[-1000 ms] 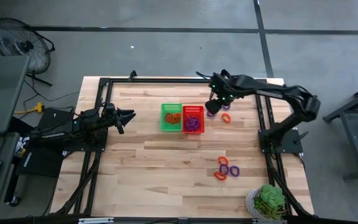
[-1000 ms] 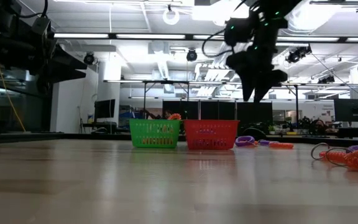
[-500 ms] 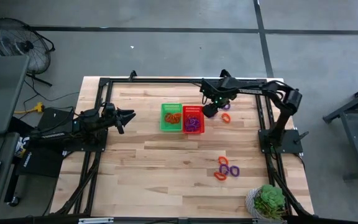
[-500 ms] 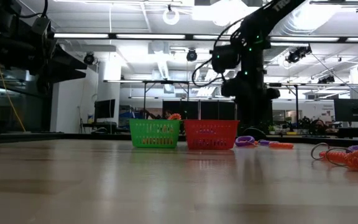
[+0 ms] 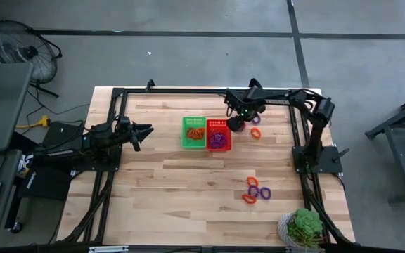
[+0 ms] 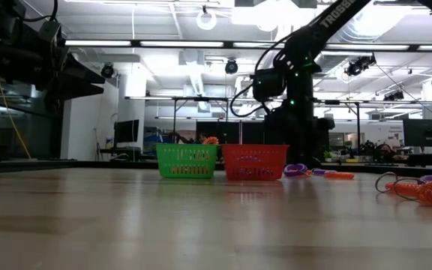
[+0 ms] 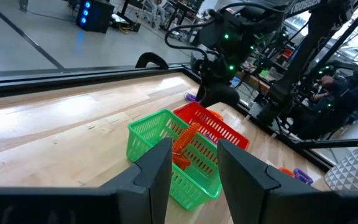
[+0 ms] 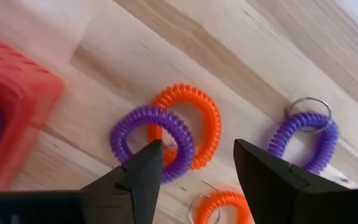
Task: Sort spring keychains
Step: Put the purple spring keychain into the orange bin
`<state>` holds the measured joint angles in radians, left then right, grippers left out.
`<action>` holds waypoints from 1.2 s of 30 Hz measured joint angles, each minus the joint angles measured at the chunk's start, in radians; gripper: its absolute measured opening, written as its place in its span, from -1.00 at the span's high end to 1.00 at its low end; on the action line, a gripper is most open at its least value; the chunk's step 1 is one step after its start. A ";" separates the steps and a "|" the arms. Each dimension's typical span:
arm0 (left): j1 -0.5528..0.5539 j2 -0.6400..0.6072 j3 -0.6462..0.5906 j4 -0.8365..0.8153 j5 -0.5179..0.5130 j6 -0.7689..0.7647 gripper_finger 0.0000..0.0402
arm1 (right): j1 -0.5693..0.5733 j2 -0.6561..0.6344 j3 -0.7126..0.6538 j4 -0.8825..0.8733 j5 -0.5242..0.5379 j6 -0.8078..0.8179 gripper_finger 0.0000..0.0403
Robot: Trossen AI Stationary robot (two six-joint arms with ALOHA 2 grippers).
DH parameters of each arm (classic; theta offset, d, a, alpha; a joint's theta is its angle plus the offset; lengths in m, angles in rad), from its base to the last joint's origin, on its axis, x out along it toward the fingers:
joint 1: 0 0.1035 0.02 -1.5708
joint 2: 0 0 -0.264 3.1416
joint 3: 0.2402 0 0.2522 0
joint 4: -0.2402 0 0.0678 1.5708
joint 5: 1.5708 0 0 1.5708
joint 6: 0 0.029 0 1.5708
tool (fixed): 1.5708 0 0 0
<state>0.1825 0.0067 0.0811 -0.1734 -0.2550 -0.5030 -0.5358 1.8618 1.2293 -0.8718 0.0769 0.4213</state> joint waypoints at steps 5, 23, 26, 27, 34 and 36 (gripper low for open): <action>0.000 0.000 0.000 0.000 0.000 0.000 0.37 | -0.009 0.000 0.000 0.033 -0.028 0.000 0.12; 0.000 0.000 0.000 0.000 0.000 0.000 0.37 | -0.014 0.000 0.000 0.038 -0.031 -0.003 0.33; 0.000 0.000 0.000 0.000 0.000 0.000 0.37 | -0.014 0.000 0.000 0.038 -0.035 -0.003 0.33; 0.000 0.000 0.000 0.000 0.000 0.000 0.37 | -0.014 0.000 0.000 0.038 -0.043 -0.003 0.33; 0.000 0.000 0.000 0.000 0.000 0.000 0.37 | -0.014 0.005 -0.002 0.037 -0.046 -0.003 0.33; 0.000 0.000 0.000 0.000 0.000 0.000 0.37 | -0.018 0.005 -0.002 0.036 -0.040 -0.002 0.33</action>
<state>0.1827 0.0071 0.0811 -0.1734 -0.2550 -0.5028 -0.5537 1.8664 1.2278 -0.8361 0.0367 0.4194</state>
